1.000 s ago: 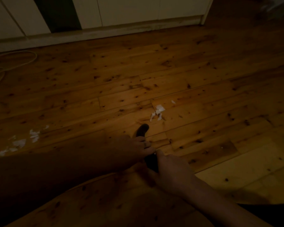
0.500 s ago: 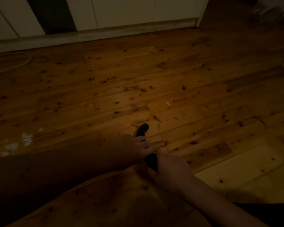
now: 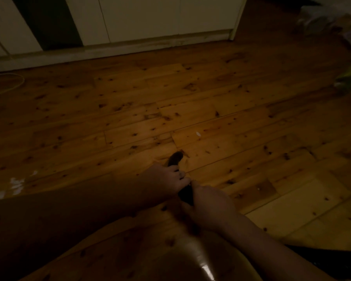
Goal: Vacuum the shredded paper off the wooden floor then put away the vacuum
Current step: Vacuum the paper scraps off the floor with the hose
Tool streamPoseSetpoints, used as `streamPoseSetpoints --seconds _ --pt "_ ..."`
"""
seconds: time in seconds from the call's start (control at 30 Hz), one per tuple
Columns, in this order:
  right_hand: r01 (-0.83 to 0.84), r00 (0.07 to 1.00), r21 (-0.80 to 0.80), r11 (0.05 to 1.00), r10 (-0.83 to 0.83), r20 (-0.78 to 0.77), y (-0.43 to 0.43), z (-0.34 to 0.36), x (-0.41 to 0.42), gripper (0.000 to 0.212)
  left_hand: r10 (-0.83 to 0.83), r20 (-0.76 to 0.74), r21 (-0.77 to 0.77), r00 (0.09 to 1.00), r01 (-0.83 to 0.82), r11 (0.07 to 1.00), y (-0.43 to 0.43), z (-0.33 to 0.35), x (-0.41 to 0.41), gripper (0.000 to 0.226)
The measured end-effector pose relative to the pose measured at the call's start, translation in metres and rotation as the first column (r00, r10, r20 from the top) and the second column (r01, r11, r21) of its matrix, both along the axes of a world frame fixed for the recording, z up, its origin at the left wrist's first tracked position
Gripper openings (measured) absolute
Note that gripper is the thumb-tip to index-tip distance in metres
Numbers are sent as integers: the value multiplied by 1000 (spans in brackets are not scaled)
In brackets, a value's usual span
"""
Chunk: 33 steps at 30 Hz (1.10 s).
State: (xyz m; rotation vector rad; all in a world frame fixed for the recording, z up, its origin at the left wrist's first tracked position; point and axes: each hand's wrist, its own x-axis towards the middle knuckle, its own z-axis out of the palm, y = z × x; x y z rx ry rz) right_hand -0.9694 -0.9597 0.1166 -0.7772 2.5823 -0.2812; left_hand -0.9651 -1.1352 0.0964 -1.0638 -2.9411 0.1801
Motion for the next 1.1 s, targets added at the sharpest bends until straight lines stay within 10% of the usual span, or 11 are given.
streamPoseSetpoints --seconds 0.63,1.1 --pt "145 989 40 989 -143 -42 29 -6 -47 50 173 226 -42 959 -168 985 45 3 -57 51" --pt "211 976 55 976 -207 -64 78 -1 -19 45 -57 -4 173 998 57 983 79 -28 -47 56"
